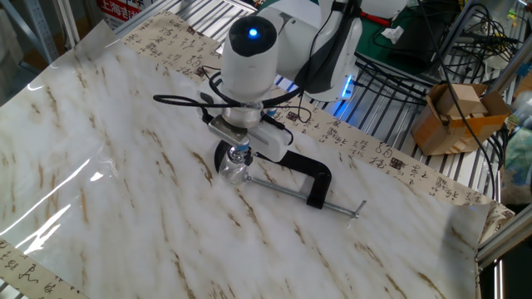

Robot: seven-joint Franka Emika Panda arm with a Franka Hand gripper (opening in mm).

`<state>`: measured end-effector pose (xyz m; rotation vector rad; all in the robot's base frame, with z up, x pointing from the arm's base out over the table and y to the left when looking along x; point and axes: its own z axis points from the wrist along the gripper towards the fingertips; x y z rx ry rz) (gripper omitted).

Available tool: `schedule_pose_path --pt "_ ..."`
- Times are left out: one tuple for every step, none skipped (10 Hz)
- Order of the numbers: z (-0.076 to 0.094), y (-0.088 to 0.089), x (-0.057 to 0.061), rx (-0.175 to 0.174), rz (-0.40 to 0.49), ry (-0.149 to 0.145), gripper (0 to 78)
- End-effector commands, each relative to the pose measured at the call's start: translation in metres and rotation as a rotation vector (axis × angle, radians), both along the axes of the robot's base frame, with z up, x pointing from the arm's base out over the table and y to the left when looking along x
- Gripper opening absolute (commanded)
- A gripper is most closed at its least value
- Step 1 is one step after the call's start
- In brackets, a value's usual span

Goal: Unscrew the lid from the jar

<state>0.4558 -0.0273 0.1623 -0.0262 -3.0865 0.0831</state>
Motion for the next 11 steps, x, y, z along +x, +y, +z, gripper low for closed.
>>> schedule_pose_path --pt "0.016 -0.006 0.031 0.019 -0.006 -0.040 1.1" --pt "0.016 -0.008 0.040 0.019 0.001 -0.048 1.1" --pt "0.015 -0.008 0.050 0.021 0.005 -0.051 1.1" --pt "0.014 -0.008 0.053 0.023 0.006 -0.052 1.1" --pt "0.010 -0.008 0.059 0.024 0.005 -0.059 1.1" --pt "0.008 -0.008 0.063 0.024 0.004 -0.061 1.1" --pt "0.006 -0.008 0.067 0.026 0.003 -0.064 1.1" --pt "0.003 -0.008 0.073 0.026 0.004 -0.065 1.1" --pt "0.001 -0.008 0.076 0.026 0.005 -0.066 1.1" --pt "-0.001 -0.008 0.076 0.020 0.003 -0.073 1.1" --pt "-0.002 -0.007 0.077 0.017 -0.013 -0.073 1.1"
